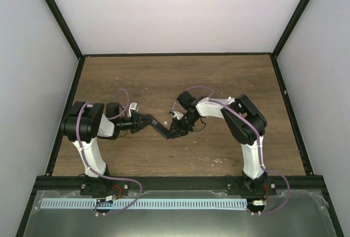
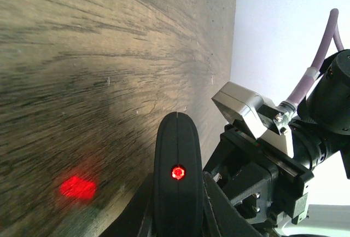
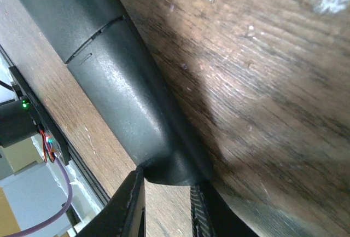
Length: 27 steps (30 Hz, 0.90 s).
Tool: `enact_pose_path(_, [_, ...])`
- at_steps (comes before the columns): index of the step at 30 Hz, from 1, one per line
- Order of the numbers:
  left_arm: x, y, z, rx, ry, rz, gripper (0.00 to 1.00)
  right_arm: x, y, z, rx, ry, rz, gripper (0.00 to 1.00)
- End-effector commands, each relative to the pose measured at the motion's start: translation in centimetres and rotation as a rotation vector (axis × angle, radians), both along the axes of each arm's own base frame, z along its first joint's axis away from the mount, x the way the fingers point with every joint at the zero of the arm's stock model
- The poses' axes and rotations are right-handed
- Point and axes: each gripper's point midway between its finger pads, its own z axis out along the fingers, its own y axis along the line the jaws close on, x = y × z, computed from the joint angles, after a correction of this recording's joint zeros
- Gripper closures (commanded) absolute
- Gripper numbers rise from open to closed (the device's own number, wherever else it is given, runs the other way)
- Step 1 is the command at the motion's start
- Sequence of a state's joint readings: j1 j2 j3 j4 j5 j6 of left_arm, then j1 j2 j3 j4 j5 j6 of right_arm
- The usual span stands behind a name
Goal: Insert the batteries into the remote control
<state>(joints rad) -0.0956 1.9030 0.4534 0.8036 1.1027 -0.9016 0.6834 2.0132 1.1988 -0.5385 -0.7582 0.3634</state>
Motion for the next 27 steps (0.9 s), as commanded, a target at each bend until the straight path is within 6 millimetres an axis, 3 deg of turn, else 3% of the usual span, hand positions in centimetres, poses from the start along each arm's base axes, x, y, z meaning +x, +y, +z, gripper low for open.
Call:
enact_pose_path(1, [-2.0,-1.3,-1.0,-0.012,0.046,-0.075,1.00,5.2,1.2,-3.5,-0.063,-0.239,-0.040,0.83])
enact_pose_path(15, [-2.3,-1.7,-1.1,-0.029,0.058,-0.087,1.00,7.9,1.2,-3.7,-0.069,-0.291,-0.055,0.83])
enact_pose_path(27, [-2.4,-1.8,-1.1,-0.030,0.058,-0.094,1.00,8.9,2.0,-3.0,-0.046,-0.319,-0.057,0.80])
